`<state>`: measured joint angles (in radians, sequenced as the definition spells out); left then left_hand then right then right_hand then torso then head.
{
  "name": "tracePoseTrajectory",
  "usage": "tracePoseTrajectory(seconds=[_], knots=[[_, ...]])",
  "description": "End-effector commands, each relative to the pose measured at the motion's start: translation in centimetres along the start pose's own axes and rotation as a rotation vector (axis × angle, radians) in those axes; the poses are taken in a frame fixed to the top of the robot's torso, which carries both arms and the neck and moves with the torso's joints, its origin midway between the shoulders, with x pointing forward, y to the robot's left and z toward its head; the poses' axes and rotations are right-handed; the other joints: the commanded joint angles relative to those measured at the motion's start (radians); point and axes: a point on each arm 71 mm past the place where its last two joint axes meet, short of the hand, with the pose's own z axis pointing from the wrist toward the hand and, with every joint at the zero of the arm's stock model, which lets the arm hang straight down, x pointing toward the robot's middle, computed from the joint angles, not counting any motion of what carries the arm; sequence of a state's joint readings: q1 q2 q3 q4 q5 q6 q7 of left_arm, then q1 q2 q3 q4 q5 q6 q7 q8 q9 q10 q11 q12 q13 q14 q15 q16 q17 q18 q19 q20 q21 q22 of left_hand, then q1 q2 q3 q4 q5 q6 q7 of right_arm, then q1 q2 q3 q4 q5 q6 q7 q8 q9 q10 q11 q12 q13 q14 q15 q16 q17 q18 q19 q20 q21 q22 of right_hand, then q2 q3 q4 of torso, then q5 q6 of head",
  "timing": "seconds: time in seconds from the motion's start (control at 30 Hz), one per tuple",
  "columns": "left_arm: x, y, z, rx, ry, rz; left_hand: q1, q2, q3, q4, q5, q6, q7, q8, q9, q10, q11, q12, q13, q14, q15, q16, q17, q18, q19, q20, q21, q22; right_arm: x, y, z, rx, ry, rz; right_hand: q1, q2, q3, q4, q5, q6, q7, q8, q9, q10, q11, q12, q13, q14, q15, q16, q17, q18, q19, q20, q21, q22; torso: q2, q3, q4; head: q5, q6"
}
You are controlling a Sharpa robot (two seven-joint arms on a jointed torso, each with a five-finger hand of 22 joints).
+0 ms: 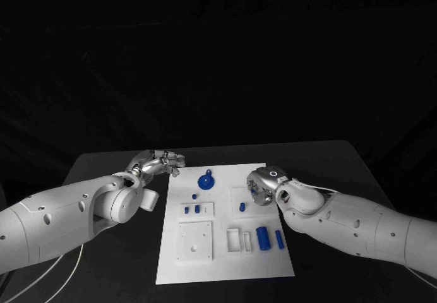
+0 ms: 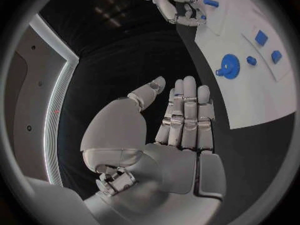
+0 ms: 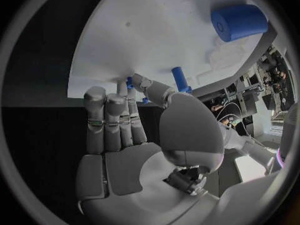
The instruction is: Assemble the parts on the task board
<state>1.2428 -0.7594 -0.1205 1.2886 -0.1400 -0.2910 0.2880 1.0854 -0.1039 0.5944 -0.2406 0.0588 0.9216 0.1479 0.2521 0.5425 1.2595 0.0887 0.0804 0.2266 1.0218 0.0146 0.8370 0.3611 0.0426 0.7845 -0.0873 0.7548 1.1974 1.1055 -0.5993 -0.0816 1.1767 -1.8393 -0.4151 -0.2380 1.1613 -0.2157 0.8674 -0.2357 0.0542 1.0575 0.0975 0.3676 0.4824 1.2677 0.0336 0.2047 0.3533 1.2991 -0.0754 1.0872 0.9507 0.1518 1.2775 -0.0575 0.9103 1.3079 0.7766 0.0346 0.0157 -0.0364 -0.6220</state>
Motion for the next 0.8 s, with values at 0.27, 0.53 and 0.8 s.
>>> tracePoseTrajectory(seconds=[0.27,0.53,0.8], knots=[[-0.3,-0.1,0.1,0.009,-0.010,-0.004,-0.011,0.001,-0.003,-0.003,-0.001,-0.003,0.002,0.006,-0.001,0.000,0.005,-0.002,-0.002,0.009,0.001,-0.005,0.003,0.005,-0.005,0.005,-0.006,0.001,-0.2,0.4,-0.6,-0.021,-0.048,0.028,-0.005,0.003,0.015,0.002,-0.003,0.014,-0.003,0.005,0.003,0.034,-0.005,0.002,0.005,0.005,-0.007,0.001,0.000,0.110,0.007,-0.010,0.008,0.010,0.000,0.0006,-0.0008,0.001,0.002],[-0.6,-0.1,0.1,0.009,-0.019,-0.001,-0.011,0.000,-0.003,-0.004,-0.001,-0.003,0.002,0.006,-0.001,0.000,0.005,-0.002,-0.002,0.010,0.001,-0.006,0.003,0.005,-0.005,0.005,-0.006,0.002,-0.9,0.0,-0.8,-0.016,-0.059,0.064,-0.006,-0.001,0.019,0.003,-0.003,0.016,-0.004,0.005,0.003,0.036,-0.006,0.002,0.007,0.007,-0.008,0.001,0.001,0.110,0.009,-0.011,0.009,0.010,0.000,0.0007,-0.0009,0.003,0.002],[-0.9,-0.1,0.0,0.009,-0.029,0.002,-0.010,0.000,-0.004,-0.004,-0.001,-0.003,0.002,0.006,-0.002,0.000,0.005,-0.002,-0.002,0.010,0.001,-0.007,0.004,0.005,-0.005,0.005,-0.007,0.002,-1.8,-0.3,-1.1,-0.013,-0.072,0.095,-0.006,-0.001,0.020,0.003,-0.003,0.016,-0.004,0.005,0.003,0.037,-0.006,0.002,0.007,0.007,-0.008,0.001,0.001,0.110,0.010,-0.012,0.009,0.011,0.000,0.0006,-0.0010,0.004,0.001]])
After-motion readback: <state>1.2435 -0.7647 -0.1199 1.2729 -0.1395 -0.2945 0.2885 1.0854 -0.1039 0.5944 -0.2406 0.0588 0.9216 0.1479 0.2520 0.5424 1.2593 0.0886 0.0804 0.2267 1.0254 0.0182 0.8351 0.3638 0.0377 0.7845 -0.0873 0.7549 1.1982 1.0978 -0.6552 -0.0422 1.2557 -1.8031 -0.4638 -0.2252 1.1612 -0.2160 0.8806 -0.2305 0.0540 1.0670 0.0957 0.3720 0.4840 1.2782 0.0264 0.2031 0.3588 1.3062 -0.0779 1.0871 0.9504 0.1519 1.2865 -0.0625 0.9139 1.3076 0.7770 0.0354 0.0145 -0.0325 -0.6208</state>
